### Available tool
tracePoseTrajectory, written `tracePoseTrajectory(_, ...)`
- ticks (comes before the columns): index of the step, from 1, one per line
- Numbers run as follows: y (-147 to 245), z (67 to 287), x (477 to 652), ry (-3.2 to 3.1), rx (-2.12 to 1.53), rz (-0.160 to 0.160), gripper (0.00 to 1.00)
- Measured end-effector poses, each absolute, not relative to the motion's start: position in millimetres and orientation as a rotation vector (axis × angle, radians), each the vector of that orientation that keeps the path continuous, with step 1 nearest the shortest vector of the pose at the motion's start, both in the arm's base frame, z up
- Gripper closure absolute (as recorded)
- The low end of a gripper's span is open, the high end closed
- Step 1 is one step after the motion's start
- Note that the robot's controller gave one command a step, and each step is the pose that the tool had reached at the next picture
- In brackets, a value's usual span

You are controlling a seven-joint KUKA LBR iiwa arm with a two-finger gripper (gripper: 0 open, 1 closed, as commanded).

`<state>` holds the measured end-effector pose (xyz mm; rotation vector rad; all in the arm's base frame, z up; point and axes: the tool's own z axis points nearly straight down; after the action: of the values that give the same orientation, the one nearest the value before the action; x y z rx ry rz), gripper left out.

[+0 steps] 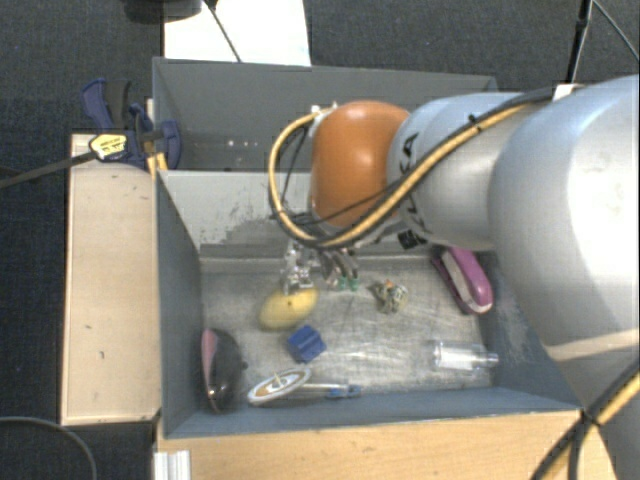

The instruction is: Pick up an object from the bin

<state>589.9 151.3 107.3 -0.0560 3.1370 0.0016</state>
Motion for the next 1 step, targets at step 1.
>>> tracePoseTrajectory(1, 151.3, 107.3, 589.8, 3.137, -0.056, 0.001, 0.0)
